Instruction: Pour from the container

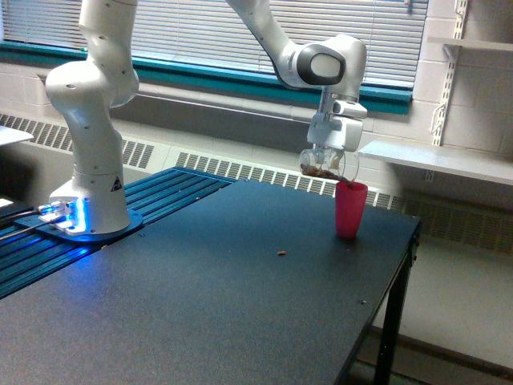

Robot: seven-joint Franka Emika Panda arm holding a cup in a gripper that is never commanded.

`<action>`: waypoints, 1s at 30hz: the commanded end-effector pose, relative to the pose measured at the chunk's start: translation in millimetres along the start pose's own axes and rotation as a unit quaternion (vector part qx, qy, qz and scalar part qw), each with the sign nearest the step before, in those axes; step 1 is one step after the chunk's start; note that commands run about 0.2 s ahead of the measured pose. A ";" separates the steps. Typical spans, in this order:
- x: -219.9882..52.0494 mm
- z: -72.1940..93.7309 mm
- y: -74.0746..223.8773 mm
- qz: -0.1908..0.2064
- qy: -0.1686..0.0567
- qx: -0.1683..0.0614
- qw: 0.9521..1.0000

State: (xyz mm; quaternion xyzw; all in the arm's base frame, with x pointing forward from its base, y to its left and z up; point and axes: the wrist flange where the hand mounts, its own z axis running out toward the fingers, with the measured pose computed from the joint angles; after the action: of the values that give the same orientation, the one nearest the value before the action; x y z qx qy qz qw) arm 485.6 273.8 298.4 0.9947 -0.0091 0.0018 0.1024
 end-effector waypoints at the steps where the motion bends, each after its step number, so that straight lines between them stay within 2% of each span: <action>1: 1.0 -4.5 -1.6 -0.006 0.001 -0.003 1.000; 30: -2.8 -11.4 -12.1 -0.030 -0.016 -0.010 0.999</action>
State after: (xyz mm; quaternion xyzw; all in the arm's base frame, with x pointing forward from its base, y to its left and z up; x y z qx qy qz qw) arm 486.2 278.0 305.5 0.9935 0.0045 -0.0128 0.1130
